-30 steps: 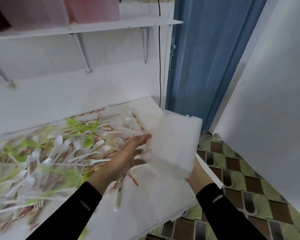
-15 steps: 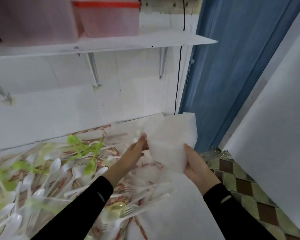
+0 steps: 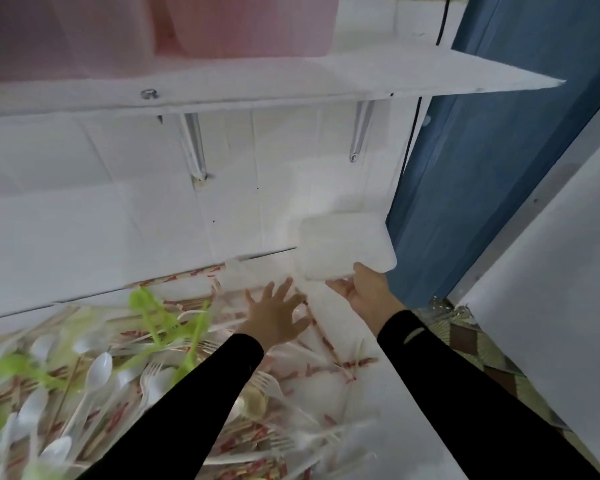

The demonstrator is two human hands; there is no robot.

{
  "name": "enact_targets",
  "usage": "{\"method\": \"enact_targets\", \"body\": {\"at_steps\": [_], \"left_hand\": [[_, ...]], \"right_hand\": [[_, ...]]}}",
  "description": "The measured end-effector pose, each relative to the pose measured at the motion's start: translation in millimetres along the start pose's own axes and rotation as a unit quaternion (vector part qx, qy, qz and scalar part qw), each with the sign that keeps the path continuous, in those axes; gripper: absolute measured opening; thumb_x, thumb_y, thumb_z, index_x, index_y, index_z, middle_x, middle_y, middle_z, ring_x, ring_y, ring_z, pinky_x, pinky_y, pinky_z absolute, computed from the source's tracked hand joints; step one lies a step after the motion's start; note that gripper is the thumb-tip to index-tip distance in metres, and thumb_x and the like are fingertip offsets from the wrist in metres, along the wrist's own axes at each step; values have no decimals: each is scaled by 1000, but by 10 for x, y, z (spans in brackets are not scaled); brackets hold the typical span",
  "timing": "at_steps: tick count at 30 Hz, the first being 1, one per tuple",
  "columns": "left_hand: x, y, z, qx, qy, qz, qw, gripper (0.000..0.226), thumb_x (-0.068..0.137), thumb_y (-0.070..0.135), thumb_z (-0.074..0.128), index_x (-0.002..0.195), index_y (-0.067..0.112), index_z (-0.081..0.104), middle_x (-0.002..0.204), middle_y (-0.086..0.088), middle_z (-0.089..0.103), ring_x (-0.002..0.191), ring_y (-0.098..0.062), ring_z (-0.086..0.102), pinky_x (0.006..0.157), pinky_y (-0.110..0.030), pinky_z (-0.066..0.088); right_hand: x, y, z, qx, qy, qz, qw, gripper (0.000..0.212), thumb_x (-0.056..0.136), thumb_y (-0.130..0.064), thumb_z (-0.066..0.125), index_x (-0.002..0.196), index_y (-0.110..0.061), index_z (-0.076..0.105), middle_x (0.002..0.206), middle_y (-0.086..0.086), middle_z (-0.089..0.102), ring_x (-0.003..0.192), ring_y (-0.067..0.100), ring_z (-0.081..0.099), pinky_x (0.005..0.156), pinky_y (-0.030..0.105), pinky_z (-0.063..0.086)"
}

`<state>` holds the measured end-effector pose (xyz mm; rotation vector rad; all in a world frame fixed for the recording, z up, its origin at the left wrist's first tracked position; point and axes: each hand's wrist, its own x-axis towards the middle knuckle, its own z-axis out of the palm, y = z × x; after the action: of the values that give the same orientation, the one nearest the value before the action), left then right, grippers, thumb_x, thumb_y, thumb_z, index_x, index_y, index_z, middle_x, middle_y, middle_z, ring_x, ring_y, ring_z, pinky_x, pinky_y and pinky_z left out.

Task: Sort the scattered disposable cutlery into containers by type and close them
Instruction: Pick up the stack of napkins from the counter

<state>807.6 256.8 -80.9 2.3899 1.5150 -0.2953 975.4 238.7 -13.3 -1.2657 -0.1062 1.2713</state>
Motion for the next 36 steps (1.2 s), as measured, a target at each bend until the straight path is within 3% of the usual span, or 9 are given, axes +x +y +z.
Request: {"method": "enact_targets", "body": {"at_steps": [6,10,15,20,25,28,30,33,36], "left_hand": [[-219,-153,12,-49,-8,-46,998,58,91,70,35,142,43,37,164,4,-1,150,-28,2,111,-72,6],[-294,-329,-114,-94,97,-65,989,58,93,66,33,145,40,38,164,2,11,147,-25,17,117,-48,16],[-335,-832,-243,-152,125,-202,959,53,97,55,41,143,29,41,160,-7,21,143,-33,21,114,-45,20],[-352,-1101,-130,-274,126,-270,914,70,87,33,67,141,2,35,134,-23,49,123,-39,48,102,-42,40],[-498,-988,-244,-385,236,-253,855,65,84,20,74,138,3,43,105,-8,62,107,-32,60,92,-37,45],[-666,-921,-403,-391,303,-231,838,36,94,26,61,124,6,60,96,-6,65,102,-29,62,89,-35,45],[-812,-877,-515,-425,344,-209,811,27,98,30,54,111,10,68,97,-3,70,92,-25,68,79,-30,51],[-1108,-737,-645,-512,368,-179,755,26,102,26,45,109,13,66,97,1,69,78,-13,69,68,-23,55],[-1438,-681,-658,-556,378,-166,721,23,104,22,40,109,16,62,103,0,68,86,-19,71,82,-40,58]], "right_hand": [[192,124,278,-101,3,38,994,40,98,4,43,138,4,40,131,22,42,100,44,57,77,48,56],[282,156,471,-65,9,32,997,44,100,-12,52,140,0,37,130,13,38,106,42,51,82,49,57],[399,154,466,-62,-19,28,997,50,100,-20,54,144,-4,35,145,19,41,121,40,53,62,38,60],[302,276,337,-93,-33,73,992,76,92,-33,66,152,-13,24,142,10,41,125,32,50,91,52,54],[-67,477,83,-269,-112,17,957,57,92,-21,67,141,-5,42,108,4,54,103,19,58,96,29,51],[-336,621,-160,-513,-170,-134,831,8,95,-20,61,99,-14,66,81,-5,59,78,14,59,65,12,44],[-432,728,-347,-668,-192,-212,687,22,95,-23,54,75,-17,61,72,-3,57,76,19,57,65,22,41],[-515,851,-527,-794,-166,-278,514,18,93,-20,48,99,-16,65,97,1,65,97,25,60,81,31,43],[-557,846,-572,-798,-169,-307,490,27,94,-20,49,118,-18,61,113,1,64,107,23,58,88,30,39]]}}
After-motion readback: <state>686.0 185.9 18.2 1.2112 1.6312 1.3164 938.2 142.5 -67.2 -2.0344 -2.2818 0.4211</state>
